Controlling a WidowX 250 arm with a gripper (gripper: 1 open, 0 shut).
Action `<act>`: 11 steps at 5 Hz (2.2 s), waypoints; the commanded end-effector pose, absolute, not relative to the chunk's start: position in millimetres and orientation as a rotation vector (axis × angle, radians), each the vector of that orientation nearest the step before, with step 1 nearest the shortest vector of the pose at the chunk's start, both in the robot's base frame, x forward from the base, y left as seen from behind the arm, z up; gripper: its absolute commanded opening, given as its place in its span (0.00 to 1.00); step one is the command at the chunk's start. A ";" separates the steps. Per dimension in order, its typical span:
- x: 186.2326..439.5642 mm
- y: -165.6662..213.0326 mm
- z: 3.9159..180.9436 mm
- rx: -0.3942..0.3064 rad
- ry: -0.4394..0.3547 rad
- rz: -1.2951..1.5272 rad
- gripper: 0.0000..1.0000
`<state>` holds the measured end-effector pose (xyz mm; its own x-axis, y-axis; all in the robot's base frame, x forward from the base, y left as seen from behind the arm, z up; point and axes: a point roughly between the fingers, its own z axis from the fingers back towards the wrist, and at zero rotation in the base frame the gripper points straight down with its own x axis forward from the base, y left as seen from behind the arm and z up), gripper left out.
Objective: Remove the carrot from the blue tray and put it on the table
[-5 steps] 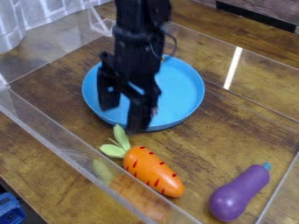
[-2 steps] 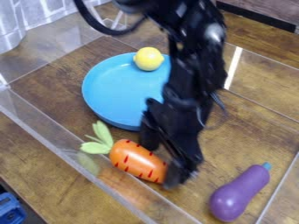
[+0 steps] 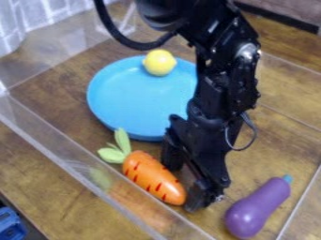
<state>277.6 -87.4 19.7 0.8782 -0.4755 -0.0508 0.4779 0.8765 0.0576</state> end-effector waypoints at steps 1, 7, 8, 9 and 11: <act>287.1 -81.5 32.4 0.069 -0.023 -0.480 1.00; 265.2 -77.6 34.1 0.054 -0.054 -0.325 0.00; 260.6 -79.7 34.0 0.063 -0.052 -0.289 0.00; 260.8 -71.0 45.2 0.073 -0.051 -0.337 0.00; 266.4 -55.4 58.5 0.087 -0.051 -0.410 0.00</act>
<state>253.8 -55.4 44.3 0.9149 -0.4025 -0.0297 0.4036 0.9110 0.0845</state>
